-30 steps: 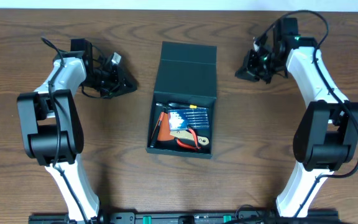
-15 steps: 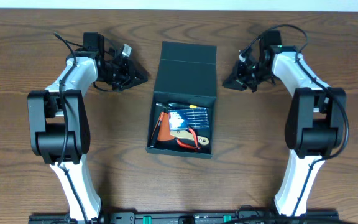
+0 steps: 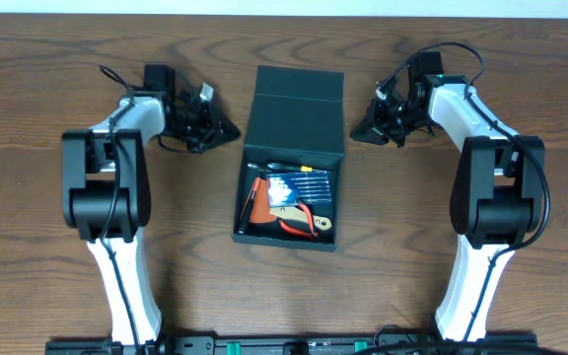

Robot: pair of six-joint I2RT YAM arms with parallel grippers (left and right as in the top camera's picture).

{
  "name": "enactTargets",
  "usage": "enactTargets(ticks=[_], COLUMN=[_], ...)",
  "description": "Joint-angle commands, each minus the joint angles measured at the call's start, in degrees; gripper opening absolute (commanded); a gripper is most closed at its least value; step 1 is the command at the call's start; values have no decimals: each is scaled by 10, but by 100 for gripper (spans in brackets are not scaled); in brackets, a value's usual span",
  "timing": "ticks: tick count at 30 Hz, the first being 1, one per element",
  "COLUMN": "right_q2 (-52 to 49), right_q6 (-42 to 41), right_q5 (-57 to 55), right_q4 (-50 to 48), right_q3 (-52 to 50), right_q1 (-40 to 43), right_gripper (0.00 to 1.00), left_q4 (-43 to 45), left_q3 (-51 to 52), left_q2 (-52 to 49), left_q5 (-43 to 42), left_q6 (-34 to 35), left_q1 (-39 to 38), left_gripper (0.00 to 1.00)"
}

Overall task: Pack container
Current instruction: 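Grip the lid's top edges with both grippers and tilt it forward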

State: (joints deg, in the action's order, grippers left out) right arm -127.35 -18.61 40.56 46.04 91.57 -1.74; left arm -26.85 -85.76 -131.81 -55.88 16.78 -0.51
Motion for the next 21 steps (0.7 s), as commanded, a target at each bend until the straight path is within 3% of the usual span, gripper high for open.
enactTargets(ticks=[1,9,21], right_q2=[-2,-2,-2], right_q6=[11,20,77], right_q5=[15,57,127], right_q4=[-3,-17,-30], right_q3=[0,0,0], right_q1=[-7,-23,-28], right_gripper=[1,1,1], left_q4=[5,7,-76], left_q3=[-12,-48,-126], left_q2=[-17,-18,-18], left_q5=[-16,-21,-20], left_q6=[5,5,-30], left_q1=[-11,-38,-44], left_gripper=[5,5,5])
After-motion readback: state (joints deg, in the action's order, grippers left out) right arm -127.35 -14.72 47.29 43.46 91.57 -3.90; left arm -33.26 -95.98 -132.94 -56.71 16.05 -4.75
